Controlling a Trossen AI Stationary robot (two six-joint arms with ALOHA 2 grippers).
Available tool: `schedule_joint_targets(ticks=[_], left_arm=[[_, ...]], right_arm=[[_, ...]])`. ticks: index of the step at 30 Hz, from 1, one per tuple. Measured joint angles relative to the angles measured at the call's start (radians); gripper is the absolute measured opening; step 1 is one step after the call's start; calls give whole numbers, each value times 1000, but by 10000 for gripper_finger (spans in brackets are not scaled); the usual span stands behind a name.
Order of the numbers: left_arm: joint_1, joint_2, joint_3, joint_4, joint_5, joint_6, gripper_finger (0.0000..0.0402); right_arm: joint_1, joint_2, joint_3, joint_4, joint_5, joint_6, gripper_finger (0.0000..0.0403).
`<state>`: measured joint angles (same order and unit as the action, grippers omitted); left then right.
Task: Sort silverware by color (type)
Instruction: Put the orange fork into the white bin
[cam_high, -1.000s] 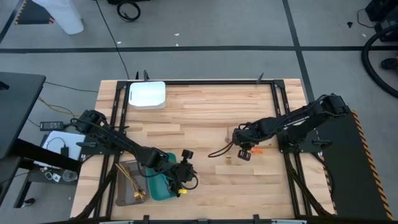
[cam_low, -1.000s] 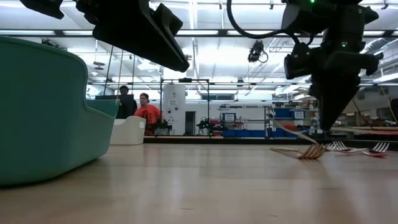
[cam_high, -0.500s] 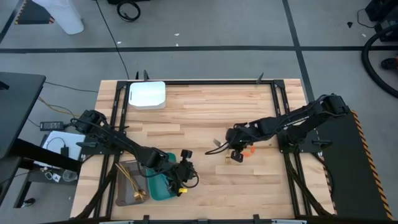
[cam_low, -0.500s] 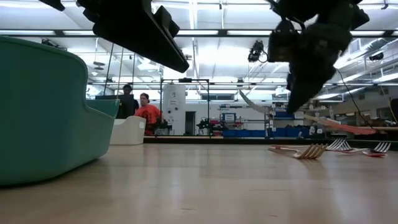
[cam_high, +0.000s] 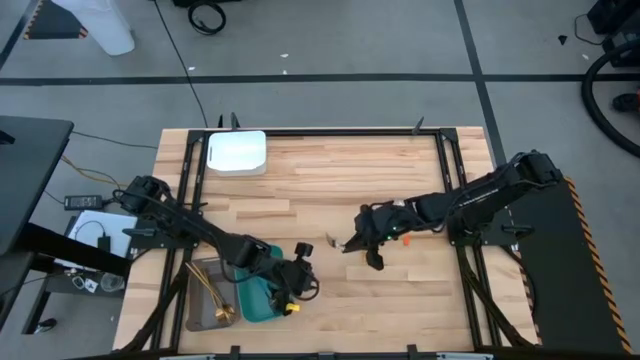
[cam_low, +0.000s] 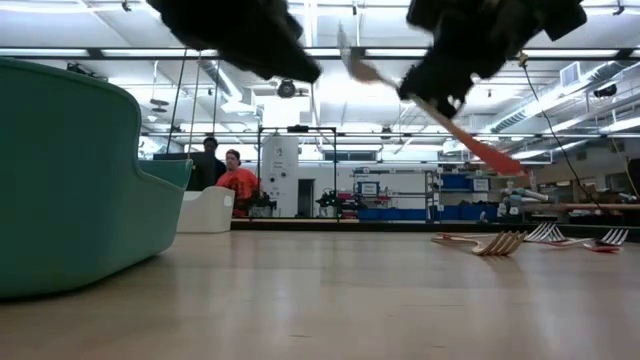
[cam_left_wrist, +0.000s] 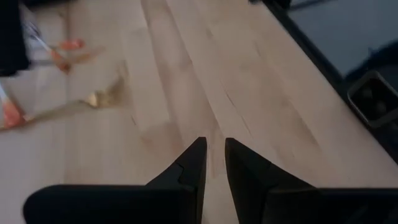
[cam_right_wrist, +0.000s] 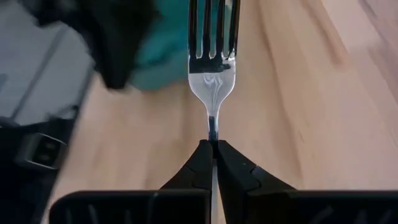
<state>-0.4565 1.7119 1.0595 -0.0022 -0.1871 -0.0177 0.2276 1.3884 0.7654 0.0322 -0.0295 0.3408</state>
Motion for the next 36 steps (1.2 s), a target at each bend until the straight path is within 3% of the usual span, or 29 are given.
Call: schedule_joint_targets(ticks=[11, 24, 36], left_arm=[[51, 0, 0, 138, -2, -69, 66], [110, 0, 0, 256, 75, -130, 69], [129, 0, 0, 401, 121, -111, 167]], right_arm=[[96, 0, 0, 351, -17, -211, 16], [144, -1, 0, 427, -52, -344, 17], [145, -1, 0, 521, -71, -383, 17]])
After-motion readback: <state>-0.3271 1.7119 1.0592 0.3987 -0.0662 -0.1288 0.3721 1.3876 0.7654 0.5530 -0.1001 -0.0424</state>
